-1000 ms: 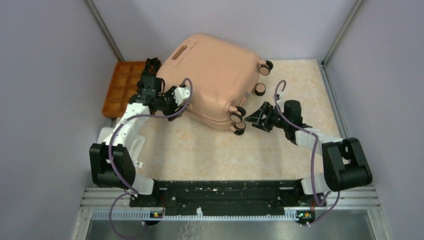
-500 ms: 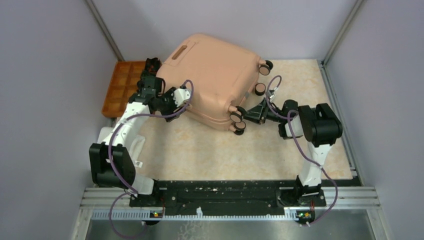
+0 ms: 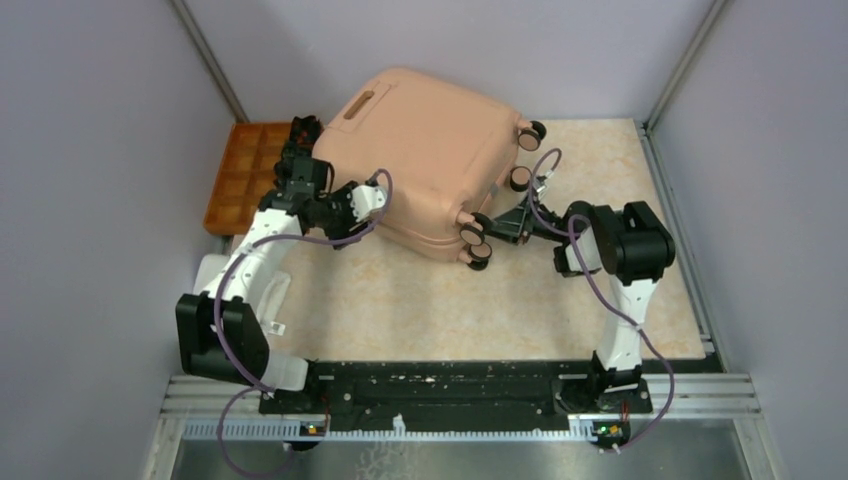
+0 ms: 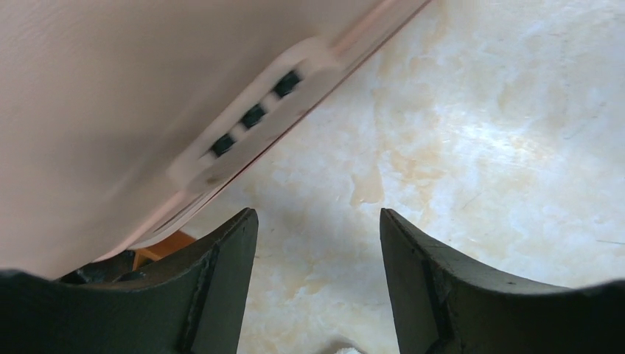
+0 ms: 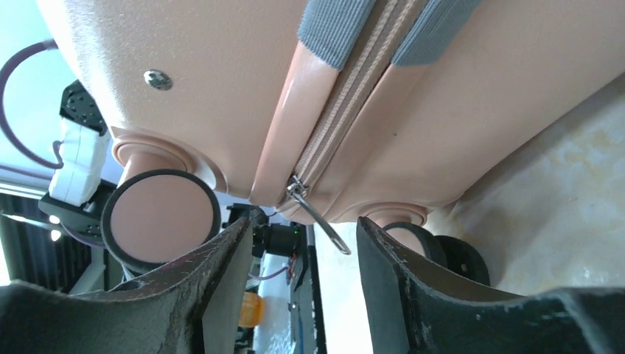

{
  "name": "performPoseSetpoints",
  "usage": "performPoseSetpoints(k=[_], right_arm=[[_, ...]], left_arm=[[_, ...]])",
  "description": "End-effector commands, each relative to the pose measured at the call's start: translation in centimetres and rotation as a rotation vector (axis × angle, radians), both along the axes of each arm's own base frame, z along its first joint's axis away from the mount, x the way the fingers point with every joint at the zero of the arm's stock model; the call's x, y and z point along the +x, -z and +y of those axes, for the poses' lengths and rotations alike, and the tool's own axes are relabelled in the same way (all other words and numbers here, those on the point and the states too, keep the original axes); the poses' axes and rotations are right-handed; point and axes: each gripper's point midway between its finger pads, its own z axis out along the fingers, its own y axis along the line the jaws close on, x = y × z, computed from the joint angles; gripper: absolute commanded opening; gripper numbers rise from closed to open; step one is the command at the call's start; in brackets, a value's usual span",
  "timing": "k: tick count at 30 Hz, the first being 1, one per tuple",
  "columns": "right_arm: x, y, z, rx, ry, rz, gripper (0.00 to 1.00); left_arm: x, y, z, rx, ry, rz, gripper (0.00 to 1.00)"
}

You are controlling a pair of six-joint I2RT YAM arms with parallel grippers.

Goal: Pack the luggage
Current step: Zip the luggage at the center of the board.

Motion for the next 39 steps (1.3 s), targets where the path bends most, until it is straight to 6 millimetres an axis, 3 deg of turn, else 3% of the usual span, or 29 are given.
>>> performPoseSetpoints(k=[1,9,13,15,17,21,26,32,39], right_arm=[[0.4,0.3,0.8,-0.005,-0.03,-0.06,0.56],[1.1,1.1,0.7,-0.043,0.001,-0.071,0.61],[0.8,0.9,1.2,-0.018,-0.033,-0.068,0.46],[0.6,0.8,1.4,0.011,-0.047,-0.065,0.33],[0.0,0.2,1.5,0.045,-0.072,-0.082,0.28],[-0.9,-0.1,2.5,0.041,-0.114,-0.111,0.31],[-0.6,0.1,2.6,0.044,-0.103,-0.105,0.32],[-0.4,0.2,2.4,0.037,-0.11,-0.129,0.51],[0.5,-0.4,1.9,0.038,-0.103,-0.156,0.47]], left_arm=[[-3.2,-0.8,-2.7,-0.035,0.151,0.0,0.68],[-7.8,0.8,-6.5,0.059,0.405,-0.026,0.68],[-8.6,1.7,-8.3,0.11,0.514,-0.038,0.67],[-8.5,2.3,-9.2,0.148,0.589,-0.073,0.67],[-8.2,2.8,-10.2,0.177,0.661,-0.11,0.66],[-7.8,3.8,-12.6,0.227,0.779,-0.143,0.67],[-7.1,4.8,-13.9,0.298,0.884,-0.175,0.66],[-6.6,5.0,-14.0,0.328,0.903,-0.181,0.65],[-6.3,5.5,-13.5,0.367,0.913,-0.21,0.65]])
